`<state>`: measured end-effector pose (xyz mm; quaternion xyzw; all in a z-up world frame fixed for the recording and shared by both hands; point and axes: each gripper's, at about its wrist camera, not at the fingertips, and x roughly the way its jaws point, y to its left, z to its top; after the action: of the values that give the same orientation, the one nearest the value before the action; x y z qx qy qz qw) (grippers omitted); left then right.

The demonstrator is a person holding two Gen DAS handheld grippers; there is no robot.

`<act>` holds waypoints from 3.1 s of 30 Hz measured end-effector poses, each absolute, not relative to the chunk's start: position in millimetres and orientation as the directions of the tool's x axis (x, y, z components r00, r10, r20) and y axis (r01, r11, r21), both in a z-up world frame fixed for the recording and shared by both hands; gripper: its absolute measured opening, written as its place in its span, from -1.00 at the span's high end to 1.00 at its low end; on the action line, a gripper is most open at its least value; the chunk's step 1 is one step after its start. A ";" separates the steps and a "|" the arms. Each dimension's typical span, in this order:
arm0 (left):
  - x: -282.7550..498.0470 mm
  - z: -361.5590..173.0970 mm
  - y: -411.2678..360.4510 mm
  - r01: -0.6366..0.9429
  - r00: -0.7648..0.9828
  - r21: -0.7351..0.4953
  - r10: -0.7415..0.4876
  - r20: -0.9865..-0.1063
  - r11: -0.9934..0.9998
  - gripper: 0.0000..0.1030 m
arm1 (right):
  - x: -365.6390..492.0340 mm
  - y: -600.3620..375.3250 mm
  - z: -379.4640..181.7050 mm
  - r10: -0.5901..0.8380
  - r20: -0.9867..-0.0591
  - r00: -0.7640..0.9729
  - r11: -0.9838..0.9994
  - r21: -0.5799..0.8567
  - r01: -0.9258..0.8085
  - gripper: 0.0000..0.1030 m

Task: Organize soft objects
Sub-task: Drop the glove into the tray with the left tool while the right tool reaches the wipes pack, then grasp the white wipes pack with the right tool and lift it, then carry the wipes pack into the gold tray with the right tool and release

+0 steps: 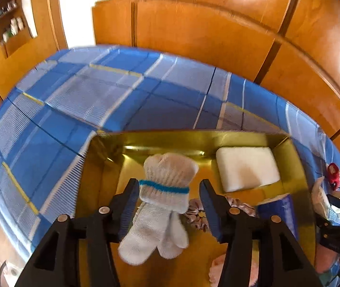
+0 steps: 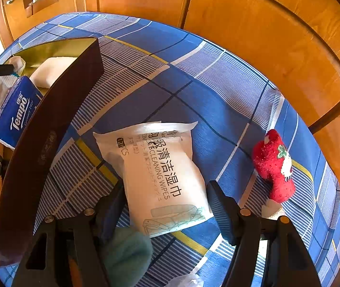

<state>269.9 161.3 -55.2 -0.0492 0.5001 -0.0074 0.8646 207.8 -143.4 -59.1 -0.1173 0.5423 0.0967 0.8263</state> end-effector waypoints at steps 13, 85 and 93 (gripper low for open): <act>158.0 36.7 142.6 -0.029 0.760 -0.031 0.002 -0.650 0.999 -0.57 | 204.6 -138.9 -61.6 0.000 -0.911 0.413 0.960 -0.115 -0.255 -0.34; 46.5 5.8 174.8 -0.147 0.741 -0.064 0.067 -0.668 0.987 -0.61 | 202.7 75.6 -4.4 0.189 -0.836 0.515 0.914 -0.042 -0.405 -0.20; 48.3 2.1 172.6 -0.140 0.731 -0.065 0.059 -0.679 0.988 -0.61 | 218.1 86.3 -14.4 0.066 -0.830 0.554 0.899 -0.191 -0.394 -0.21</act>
<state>48.3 172.6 2.1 -0.0559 0.3626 0.0534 0.9287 218.1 86.3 -14.4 -0.1806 0.4533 0.1332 0.8627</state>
